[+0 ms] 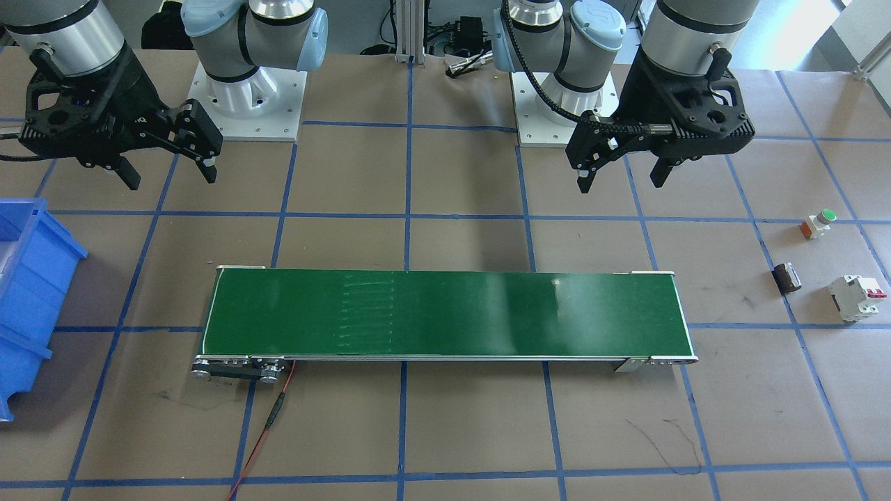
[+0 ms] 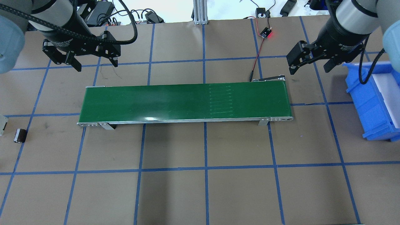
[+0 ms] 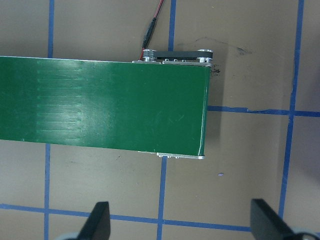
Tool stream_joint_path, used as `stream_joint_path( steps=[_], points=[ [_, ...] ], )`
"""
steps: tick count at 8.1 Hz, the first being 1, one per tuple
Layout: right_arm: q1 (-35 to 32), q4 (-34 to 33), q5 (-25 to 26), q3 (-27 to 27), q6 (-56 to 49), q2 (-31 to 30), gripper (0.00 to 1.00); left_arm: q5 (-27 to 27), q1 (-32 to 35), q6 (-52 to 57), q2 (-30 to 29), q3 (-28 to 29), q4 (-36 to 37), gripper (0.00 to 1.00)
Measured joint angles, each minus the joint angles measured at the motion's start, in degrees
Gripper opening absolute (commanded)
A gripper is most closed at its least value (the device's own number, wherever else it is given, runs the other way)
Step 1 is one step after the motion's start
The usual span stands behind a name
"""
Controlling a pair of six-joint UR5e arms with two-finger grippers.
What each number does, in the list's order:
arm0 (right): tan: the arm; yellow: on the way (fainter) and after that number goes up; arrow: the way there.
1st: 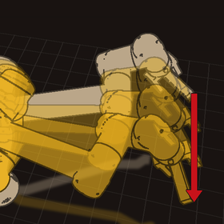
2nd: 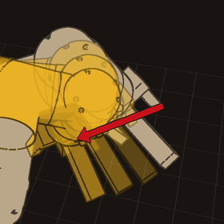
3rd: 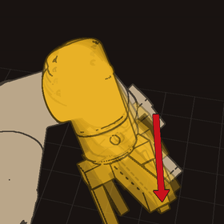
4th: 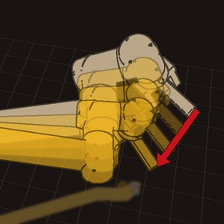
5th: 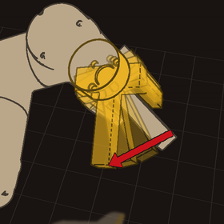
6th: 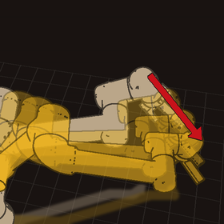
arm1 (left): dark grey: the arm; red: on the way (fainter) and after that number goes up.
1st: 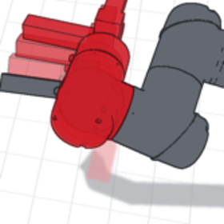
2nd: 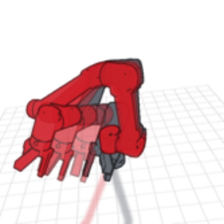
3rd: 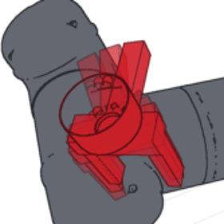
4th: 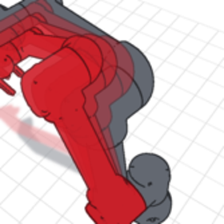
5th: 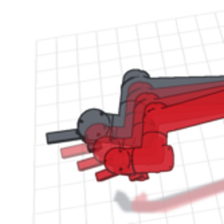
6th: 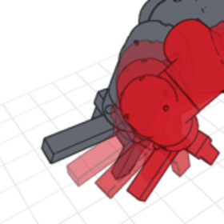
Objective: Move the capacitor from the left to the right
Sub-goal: 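Lower the left gripper to the brown capacitor while the right gripper moves over the belt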
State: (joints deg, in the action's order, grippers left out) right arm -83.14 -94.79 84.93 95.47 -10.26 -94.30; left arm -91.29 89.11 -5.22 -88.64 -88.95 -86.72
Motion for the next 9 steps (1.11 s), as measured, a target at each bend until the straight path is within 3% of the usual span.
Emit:
stream_joint_path(
  steps=[5,9],
  points=[
    [-0.35,0.04,-0.48,0.15,-0.33,0.08,1.00,-0.21,-2.06,3.23,0.17,0.00,0.04,1.00],
    [-0.36,-0.03,-0.78,0.35,-0.35,0.33,1.00,0.13,-22.99,17.79,-1.46,-0.95,0.88,1.00]
  ],
)
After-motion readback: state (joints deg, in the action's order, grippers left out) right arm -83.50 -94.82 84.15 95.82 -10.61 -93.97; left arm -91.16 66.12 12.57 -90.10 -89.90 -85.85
